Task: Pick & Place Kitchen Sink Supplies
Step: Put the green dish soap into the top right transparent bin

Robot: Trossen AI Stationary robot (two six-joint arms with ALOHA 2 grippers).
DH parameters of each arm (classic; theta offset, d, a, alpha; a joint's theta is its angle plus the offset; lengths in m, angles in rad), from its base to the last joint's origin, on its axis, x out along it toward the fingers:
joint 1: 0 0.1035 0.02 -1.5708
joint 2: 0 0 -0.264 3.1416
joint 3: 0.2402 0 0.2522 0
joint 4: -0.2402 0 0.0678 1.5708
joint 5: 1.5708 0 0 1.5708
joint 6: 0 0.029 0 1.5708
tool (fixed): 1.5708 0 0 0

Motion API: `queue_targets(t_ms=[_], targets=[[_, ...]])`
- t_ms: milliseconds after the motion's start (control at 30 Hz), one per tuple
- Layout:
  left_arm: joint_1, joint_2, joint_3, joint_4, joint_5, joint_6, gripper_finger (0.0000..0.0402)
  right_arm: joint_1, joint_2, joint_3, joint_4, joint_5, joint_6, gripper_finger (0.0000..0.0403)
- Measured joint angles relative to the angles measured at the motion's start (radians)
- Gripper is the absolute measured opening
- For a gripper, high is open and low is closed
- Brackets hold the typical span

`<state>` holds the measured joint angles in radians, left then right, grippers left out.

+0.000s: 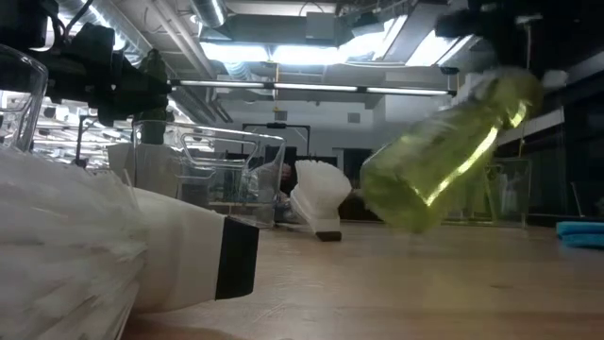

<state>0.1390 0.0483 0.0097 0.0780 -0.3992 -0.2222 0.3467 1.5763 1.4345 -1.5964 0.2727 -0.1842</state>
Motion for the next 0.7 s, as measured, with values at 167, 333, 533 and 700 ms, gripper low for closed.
queue_targets(t_ms=[167,333,533,700], targets=[[0.0,0.0,0.0,-0.003,0.0,0.0,0.0191,-0.025,-0.021,0.098,0.031,0.053,-0.086,0.0067],[0.0,0.0,0.0,-0.003,0.0,0.0,0.0191,-0.058,-0.011,0.157,0.034,0.118,-0.091,0.0067],[0.0,0.0,0.0,0.0,0.0,0.0,0.0191,-0.125,-0.006,0.174,0.053,0.102,0.046,0.0068],[0.0,0.0,0.0,0.0,0.0,0.0,0.0191,-0.164,-0.006,0.171,0.069,-0.067,0.198,0.0068]])
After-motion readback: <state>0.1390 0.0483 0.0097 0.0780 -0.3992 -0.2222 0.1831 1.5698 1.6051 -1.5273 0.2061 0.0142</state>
